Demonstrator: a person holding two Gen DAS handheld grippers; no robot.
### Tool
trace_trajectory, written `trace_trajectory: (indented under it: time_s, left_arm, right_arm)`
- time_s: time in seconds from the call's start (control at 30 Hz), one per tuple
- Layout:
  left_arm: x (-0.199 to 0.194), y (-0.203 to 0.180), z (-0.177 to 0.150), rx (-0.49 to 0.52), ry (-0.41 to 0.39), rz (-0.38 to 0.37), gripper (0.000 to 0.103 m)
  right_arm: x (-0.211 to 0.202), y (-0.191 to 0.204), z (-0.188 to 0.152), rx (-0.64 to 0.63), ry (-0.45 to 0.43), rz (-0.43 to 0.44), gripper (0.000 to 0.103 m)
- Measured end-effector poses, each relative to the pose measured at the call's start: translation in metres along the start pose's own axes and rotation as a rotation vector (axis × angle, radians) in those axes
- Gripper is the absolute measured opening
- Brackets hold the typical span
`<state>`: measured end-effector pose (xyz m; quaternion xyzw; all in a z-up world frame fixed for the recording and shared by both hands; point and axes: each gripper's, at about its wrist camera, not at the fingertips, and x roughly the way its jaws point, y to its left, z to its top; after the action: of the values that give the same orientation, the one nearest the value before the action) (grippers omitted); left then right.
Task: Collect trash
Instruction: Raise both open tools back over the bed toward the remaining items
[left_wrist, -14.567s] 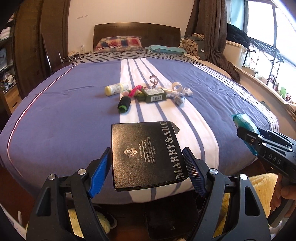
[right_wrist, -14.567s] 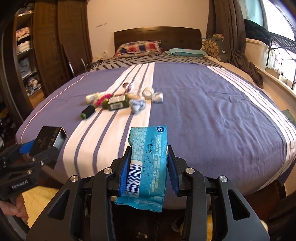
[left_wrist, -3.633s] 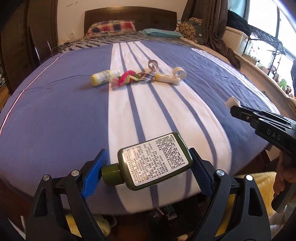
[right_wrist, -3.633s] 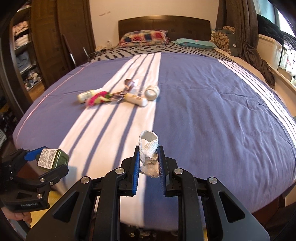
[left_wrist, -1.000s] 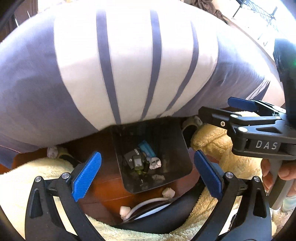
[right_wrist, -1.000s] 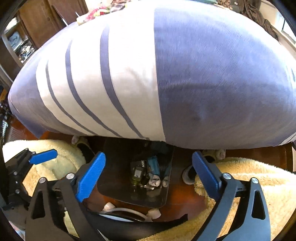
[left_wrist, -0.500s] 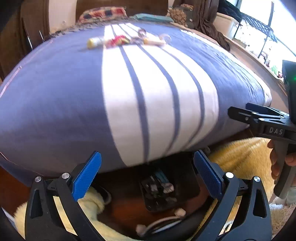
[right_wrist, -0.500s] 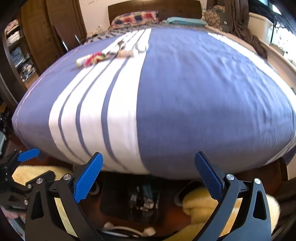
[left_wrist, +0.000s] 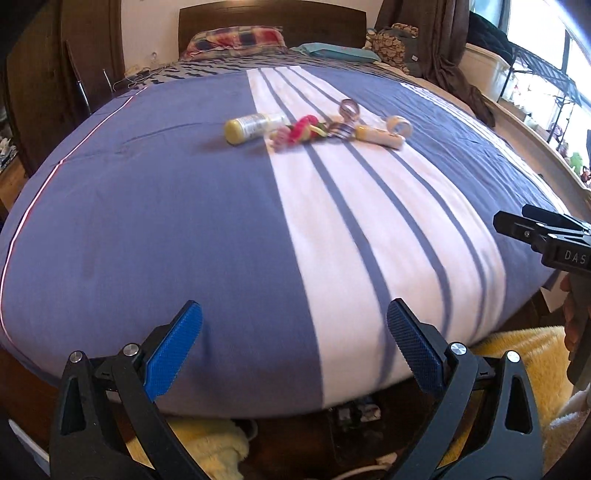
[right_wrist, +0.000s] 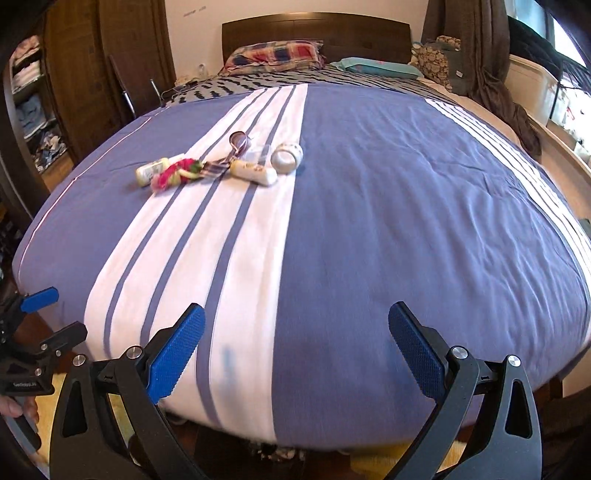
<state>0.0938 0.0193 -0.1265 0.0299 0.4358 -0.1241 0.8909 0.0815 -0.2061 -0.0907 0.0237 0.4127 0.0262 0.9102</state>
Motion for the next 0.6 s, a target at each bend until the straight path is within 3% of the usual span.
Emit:
trace_trajectory:
  time_s: [0.43, 0.6]
  left_arm:
    - [0.055, 0.006, 0.078, -0.008, -0.011, -0.029, 0.095]
    - [0.079, 0.003, 0.109, 0.002, -0.007, -0.055, 0.085]
  right_arm:
    - [0.068, 0.000, 0.084, 0.013, -0.012, -0.002, 0.098]
    - [0.090, -0.002, 0.111, 0.037, -0.020, 0.020, 0.082]
